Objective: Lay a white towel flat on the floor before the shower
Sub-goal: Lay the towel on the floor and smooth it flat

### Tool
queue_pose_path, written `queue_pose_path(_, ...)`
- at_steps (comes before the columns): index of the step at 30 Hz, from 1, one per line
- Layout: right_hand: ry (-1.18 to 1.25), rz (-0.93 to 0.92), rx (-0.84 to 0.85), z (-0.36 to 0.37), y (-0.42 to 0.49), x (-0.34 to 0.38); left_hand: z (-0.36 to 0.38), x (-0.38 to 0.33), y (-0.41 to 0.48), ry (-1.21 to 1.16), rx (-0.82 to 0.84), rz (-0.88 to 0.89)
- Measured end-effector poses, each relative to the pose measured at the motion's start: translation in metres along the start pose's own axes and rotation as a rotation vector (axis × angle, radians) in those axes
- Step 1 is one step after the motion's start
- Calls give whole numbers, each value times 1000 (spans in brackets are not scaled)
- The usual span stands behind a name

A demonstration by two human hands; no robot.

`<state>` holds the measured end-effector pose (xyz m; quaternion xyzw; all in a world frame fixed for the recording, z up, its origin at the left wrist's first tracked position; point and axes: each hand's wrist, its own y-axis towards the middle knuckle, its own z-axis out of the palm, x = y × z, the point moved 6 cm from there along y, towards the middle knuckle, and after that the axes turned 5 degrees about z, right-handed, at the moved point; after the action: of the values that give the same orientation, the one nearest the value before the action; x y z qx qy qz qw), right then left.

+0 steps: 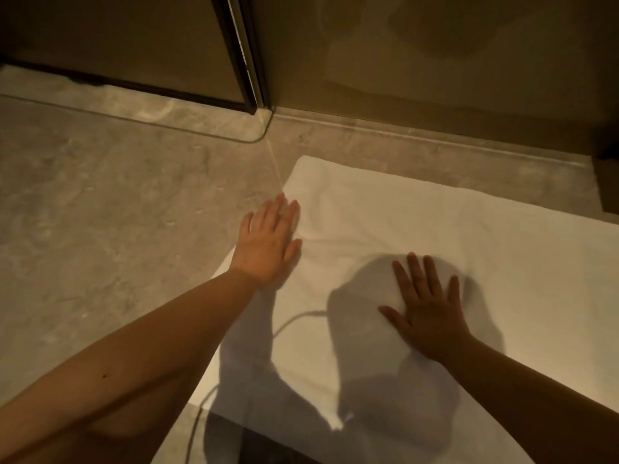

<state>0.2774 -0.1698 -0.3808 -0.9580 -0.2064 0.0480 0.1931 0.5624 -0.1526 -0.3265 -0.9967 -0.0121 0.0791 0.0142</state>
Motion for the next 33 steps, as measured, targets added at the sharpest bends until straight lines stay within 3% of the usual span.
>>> queue_pose_path(3,-4,-1,-11,2,-1,-3,7,6,10,-102,67,-180)
queue_pose_path(11,11,-5,-17,2,-1,-1,4,14,23,-216,85,-297)
queue_pose_path(14,16,-8,-22,1,0,0,-4,6,25,-210,57,-212)
queue_pose_path(21,16,-15,-13,4,1,0,-29,-41,15,98,-147,296)
queue_pose_path(24,12,-19,-7,4,2,0,-17,-53,-2,240,-88,433)
queue_pose_path(27,2,-23,-3,4,2,0,5,-49,-13,191,114,434)
queue_pose_path(31,19,-30,4,4,1,0,-16,-40,3,-31,-29,354)
queue_pose_path(33,16,-30,4,4,2,0,-19,-30,15,-86,-79,180)
